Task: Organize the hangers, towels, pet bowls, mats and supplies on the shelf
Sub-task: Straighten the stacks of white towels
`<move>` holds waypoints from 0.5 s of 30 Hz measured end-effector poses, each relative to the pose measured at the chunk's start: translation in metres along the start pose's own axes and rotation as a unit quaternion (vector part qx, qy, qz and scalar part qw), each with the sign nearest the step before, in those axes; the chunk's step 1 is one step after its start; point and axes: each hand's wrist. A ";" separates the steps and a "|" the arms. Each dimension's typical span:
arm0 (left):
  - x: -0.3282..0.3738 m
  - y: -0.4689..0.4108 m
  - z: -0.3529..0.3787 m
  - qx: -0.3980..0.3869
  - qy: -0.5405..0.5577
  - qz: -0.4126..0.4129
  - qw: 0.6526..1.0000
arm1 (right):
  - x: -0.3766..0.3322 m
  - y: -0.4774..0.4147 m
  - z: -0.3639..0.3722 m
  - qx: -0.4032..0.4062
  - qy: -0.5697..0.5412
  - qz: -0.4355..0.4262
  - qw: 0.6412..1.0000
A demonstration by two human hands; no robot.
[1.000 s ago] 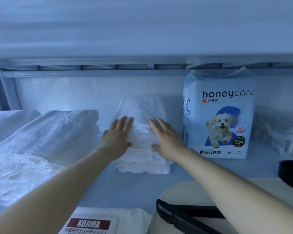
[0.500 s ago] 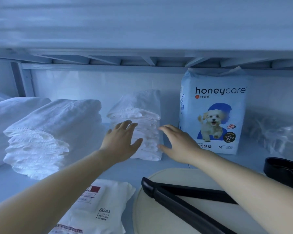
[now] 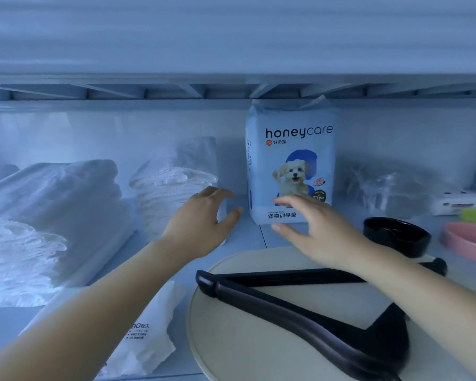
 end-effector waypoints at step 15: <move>0.083 0.052 0.031 -0.101 0.112 0.158 0.976 | -0.018 0.122 -0.027 0.084 0.018 0.157 0.984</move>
Point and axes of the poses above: each hand's wrist, its own y-axis away from the middle knuckle, its own z-axis out of the palm, x = y × z, and after that the axes turned 2 degrees about -y, right-handed
